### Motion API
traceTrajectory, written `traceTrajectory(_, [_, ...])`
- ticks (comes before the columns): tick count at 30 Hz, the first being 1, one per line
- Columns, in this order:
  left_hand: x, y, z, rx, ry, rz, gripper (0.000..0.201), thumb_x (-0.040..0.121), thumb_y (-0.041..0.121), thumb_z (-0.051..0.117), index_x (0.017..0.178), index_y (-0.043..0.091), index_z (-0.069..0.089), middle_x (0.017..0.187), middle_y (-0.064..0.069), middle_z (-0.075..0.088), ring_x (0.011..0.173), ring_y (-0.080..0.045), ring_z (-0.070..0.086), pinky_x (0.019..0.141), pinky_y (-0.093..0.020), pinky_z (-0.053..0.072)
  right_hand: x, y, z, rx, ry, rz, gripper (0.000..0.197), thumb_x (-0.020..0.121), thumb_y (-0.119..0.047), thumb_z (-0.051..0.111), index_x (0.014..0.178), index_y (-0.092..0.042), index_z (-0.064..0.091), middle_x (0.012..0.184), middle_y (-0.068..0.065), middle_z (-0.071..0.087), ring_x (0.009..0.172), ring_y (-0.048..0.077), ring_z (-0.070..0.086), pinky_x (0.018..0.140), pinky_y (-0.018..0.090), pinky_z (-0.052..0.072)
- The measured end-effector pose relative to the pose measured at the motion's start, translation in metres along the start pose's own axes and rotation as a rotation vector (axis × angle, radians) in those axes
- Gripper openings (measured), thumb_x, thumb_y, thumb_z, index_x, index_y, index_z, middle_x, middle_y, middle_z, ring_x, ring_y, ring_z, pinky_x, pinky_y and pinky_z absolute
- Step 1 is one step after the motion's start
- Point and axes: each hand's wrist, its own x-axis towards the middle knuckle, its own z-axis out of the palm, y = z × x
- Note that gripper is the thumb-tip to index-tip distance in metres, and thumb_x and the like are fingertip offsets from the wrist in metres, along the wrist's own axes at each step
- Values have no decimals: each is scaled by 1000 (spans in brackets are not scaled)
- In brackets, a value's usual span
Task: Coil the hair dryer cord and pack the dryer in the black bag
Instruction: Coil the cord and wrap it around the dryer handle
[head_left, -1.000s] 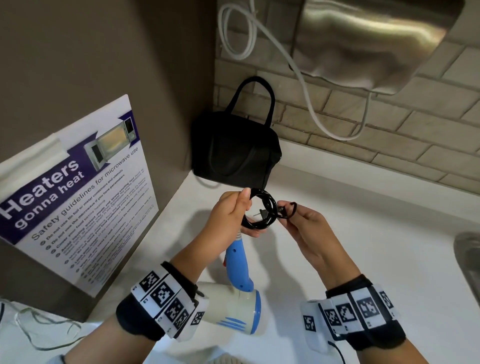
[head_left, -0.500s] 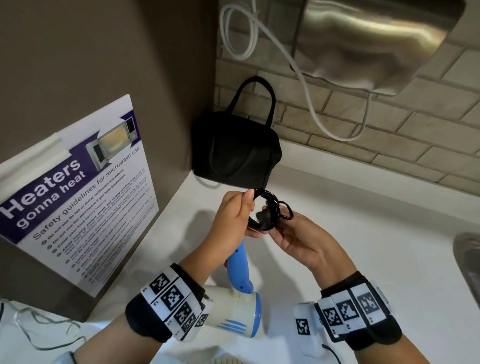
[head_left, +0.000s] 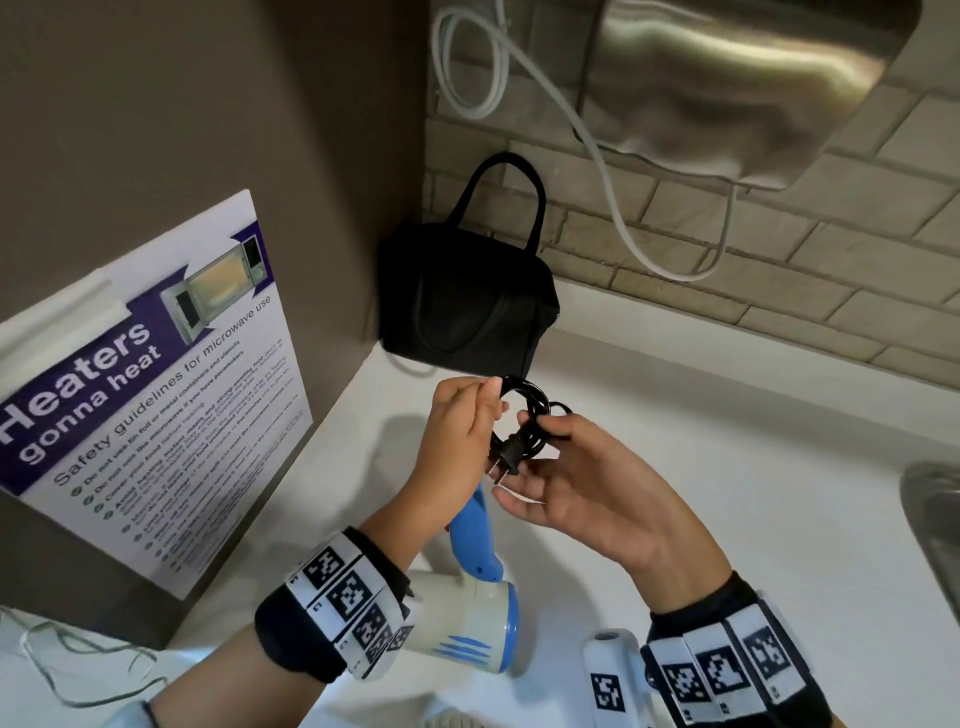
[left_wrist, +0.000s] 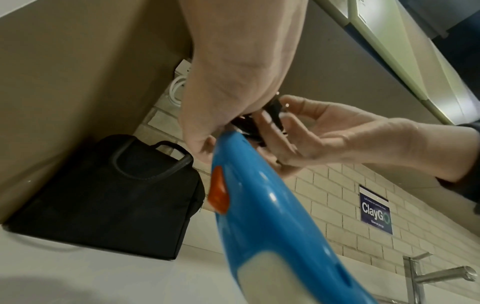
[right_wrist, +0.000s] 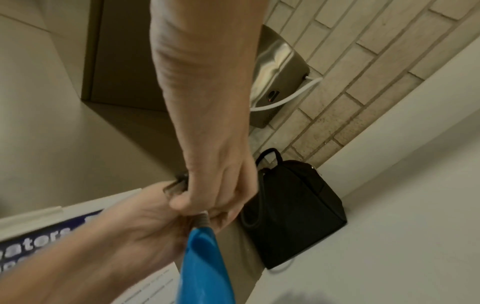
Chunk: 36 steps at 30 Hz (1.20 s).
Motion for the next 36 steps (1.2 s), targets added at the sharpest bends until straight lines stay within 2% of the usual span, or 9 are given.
traceTrajectory(4, [-3,1,0,-19,-35,9,26,102,31,36,100,17,58,109,-6,63,79,14,62,73,-3,45,1,8,5,-244,117,-128,14,93,-18,58,103,-10,63,82,7,69,76,17,67,66,25,56])
traceTrajectory(6, [-3,2,-4,23,-46,-2,33,102,34,33,99,18,62,95,3,69,80,8,64,70,-3,44,0,10,5,-360,126,-152,20,97,-14,52,113,-8,61,76,4,66,67,14,63,63,25,52])
traceTrajectory(9, [-2,5,-8,-31,-50,-44,36,102,36,32,106,18,64,95,6,72,78,-4,70,68,-10,51,-1,11,1,-457,160,-169,25,98,-12,45,120,-13,57,67,0,54,59,12,48,65,28,46])
traceTrajectory(15, [2,8,-15,-91,-21,-97,37,103,33,32,103,14,63,83,9,74,69,-8,72,60,-15,54,-14,23,-8,-778,233,-286,27,100,-24,44,115,-26,66,60,-12,43,56,8,40,65,26,41])
traceTrajectory(20, [2,7,-14,-82,-4,-101,40,103,34,33,96,12,65,79,8,73,68,-6,72,64,-18,57,-30,37,-19,-951,261,-348,27,101,-26,43,105,-32,68,58,-21,50,61,0,46,64,15,42])
traceTrajectory(23, [3,6,-14,-95,18,-120,39,102,34,36,91,12,67,81,3,74,70,-11,73,66,-20,56,-41,44,-28,-981,267,-331,28,101,-25,42,101,-33,69,58,-18,48,61,0,45,64,12,40])
traceTrajectory(27, [0,7,-9,-109,-16,-134,40,100,36,42,89,6,67,80,-5,75,73,-20,74,77,-35,59,-53,56,-38,-1035,258,-267,28,100,-26,41,97,-34,68,60,-10,43,63,8,42,64,16,37])
traceTrajectory(33, [-1,10,-2,-109,-43,-136,33,100,31,45,93,7,67,83,-1,76,73,-18,74,79,-36,59,-48,46,-22,-965,219,-199,27,100,-10,39,103,-19,65,86,0,74,77,3,62,69,12,45])
traceTrajectory(36, [-1,9,-3,-83,-5,-118,33,100,31,44,87,11,67,84,-1,76,77,-17,74,83,-37,58,-42,42,2,-933,187,-281,18,101,-22,41,112,-21,55,69,-1,66,68,6,60,66,13,46])
